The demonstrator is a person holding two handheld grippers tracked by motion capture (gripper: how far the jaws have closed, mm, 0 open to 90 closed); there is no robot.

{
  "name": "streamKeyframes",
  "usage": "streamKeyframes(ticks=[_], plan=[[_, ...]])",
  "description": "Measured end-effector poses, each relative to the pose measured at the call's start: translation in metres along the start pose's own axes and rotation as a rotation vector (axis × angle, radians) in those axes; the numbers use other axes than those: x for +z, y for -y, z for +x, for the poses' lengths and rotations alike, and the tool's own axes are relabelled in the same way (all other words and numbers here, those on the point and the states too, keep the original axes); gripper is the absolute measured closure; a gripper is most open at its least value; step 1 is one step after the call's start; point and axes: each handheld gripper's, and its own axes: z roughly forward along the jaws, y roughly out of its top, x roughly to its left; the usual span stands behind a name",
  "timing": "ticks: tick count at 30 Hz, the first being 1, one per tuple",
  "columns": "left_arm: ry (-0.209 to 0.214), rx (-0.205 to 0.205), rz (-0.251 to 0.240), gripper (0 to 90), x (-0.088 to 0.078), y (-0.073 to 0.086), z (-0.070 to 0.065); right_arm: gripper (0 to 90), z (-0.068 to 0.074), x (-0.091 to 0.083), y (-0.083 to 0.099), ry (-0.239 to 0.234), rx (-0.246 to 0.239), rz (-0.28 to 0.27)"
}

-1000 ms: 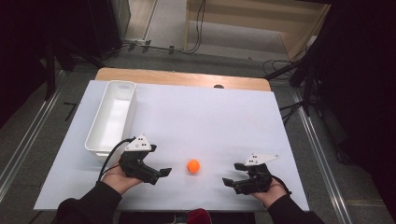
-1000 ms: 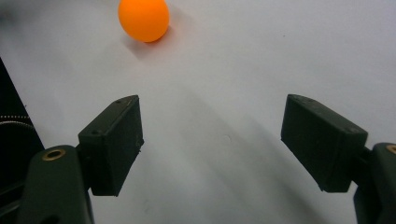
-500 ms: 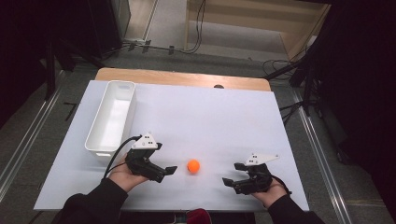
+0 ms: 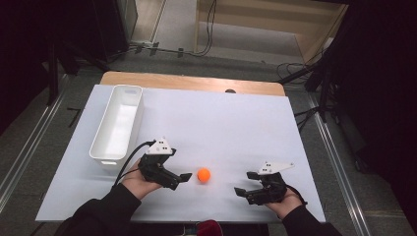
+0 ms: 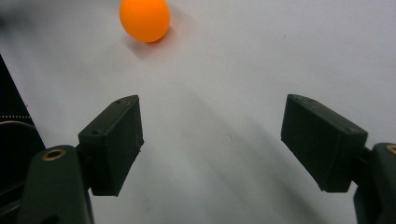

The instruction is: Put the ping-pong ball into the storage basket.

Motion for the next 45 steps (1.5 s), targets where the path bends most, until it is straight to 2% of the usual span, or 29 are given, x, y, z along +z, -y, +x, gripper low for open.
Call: streamKeyframes(ticks=[4, 26, 39, 45], plan=[[0.004, 0.014, 0.004, 0.0, 0.003, -0.003, -0.002, 19.5, 0.000, 0.000, 0.000, -0.004, 0.003, 0.002], [0.031, 0.040, 0.013, 0.0, 0.024, -0.014, -0.007, 19.5, 0.000, 0.000, -0.001, -0.003, 0.004, 0.000], [0.034, 0.026, 0.005, 0.0, 0.038, -0.023, -0.010, 19.5, 0.000, 0.000, -0.001, -0.006, 0.002, 0.000], [0.019, 0.032, 0.008, 0.5, 0.044, -0.026, -0.012, 19.5, 0.000, 0.000, -0.001, -0.008, 0.004, 0.000]])
